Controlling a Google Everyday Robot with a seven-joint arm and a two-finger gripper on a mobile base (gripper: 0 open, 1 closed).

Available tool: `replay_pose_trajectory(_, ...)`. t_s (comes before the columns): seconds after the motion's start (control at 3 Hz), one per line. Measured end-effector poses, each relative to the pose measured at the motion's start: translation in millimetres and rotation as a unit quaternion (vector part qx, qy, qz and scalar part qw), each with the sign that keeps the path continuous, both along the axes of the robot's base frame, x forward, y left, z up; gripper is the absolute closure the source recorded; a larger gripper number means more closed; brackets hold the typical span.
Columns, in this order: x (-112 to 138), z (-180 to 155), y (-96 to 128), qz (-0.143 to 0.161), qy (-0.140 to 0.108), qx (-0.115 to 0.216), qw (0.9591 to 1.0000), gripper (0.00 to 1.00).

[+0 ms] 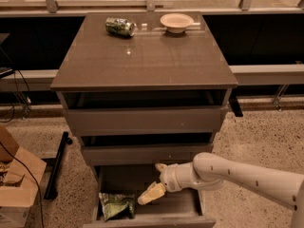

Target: Pick green jalapeno chip bag from bottom drawer and place on counter

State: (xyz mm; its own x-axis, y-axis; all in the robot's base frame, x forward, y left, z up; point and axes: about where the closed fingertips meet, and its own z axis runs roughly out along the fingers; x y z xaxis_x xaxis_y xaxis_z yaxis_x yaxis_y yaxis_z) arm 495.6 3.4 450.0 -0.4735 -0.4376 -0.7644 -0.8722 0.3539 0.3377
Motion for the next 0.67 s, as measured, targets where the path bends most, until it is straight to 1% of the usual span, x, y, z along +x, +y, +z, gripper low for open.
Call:
replay_pose_trajectory(0.33, 2, -53, 14, -0.009, 0.026, 0.040, 0.9988, 0.00)
replay_pose_trajectory(0.67, 5, -109, 22, -0.022, 0.060, 0.066, 0.9957, 0.00)
